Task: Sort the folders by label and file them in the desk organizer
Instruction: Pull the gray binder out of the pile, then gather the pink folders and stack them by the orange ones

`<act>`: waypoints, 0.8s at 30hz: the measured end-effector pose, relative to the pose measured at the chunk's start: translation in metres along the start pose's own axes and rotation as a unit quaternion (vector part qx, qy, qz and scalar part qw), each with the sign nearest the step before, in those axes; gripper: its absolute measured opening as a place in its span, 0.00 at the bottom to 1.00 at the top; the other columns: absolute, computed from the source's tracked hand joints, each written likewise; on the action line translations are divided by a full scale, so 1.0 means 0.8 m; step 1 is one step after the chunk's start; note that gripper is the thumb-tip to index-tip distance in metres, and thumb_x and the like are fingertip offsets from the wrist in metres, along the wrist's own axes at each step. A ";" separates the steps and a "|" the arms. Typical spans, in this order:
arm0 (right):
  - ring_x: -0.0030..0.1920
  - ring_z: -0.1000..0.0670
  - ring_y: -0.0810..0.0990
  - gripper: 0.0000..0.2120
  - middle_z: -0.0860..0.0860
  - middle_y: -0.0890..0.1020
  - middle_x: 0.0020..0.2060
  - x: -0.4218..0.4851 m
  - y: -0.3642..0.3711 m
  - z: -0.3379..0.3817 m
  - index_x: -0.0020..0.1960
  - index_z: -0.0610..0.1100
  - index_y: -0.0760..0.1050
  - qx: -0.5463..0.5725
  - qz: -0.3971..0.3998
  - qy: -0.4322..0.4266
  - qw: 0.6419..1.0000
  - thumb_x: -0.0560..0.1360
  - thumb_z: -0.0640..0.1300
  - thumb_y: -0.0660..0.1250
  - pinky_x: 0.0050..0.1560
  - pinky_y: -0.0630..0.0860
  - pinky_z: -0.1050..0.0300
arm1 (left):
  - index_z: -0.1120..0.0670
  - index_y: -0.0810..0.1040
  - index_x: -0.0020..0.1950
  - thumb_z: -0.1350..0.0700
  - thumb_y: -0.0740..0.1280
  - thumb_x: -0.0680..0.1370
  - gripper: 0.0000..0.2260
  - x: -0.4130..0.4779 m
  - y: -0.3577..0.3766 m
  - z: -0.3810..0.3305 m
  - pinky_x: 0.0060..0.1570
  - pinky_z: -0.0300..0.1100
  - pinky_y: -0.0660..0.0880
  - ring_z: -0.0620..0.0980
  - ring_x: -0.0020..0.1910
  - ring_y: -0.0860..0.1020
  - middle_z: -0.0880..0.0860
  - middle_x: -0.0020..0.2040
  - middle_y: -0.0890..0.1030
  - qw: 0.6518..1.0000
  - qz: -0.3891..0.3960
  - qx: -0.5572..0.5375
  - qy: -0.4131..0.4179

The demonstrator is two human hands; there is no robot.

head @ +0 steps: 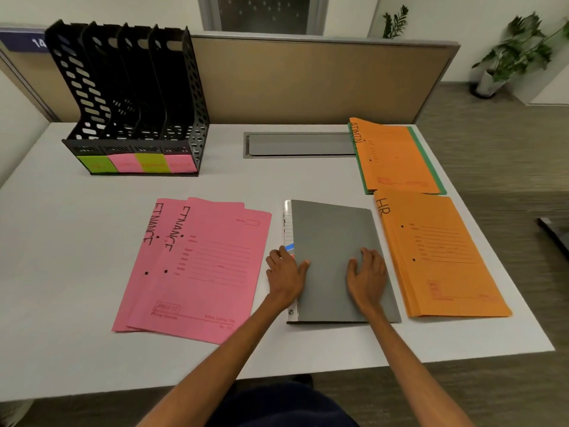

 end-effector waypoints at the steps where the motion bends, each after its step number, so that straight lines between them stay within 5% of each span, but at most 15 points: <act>1: 0.71 0.41 0.66 0.21 0.40 0.70 0.70 0.000 0.000 0.000 0.71 0.40 0.68 -0.001 0.000 -0.001 1.000 0.80 0.47 0.59 0.70 0.65 0.44 | 0.60 0.54 0.75 0.42 0.60 0.80 0.32 -0.001 0.000 0.001 0.63 0.51 0.67 0.57 0.68 0.63 0.59 0.69 0.62 1.000 0.000 -0.010 0.003; 12: 0.64 0.43 0.72 0.16 0.43 0.75 0.62 -0.007 -0.007 0.065 0.64 0.39 0.72 0.086 -0.046 -0.047 0.994 0.78 0.43 0.64 0.66 0.69 0.47 | 0.60 0.57 0.75 0.47 0.64 0.80 0.30 -0.003 -0.052 0.023 0.65 0.50 0.68 0.57 0.70 0.63 0.60 0.70 0.63 0.994 -0.051 -0.080 0.062; 24: 0.53 0.45 0.79 0.11 0.47 0.77 0.56 -0.069 0.055 0.251 0.58 0.42 0.75 0.192 0.005 -0.152 0.970 0.76 0.39 0.66 0.53 0.76 0.48 | 0.59 0.62 0.72 0.53 0.66 0.79 0.25 0.006 -0.193 0.171 0.61 0.56 0.68 0.60 0.68 0.64 0.61 0.68 0.67 0.986 -0.159 -0.021 -0.054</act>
Point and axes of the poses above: each hand's wrist, its own x-axis towards the middle knuckle, its own y-axis out of the palm, z = x × y, the point moved 8 cm from there along x, towards the middle knuckle
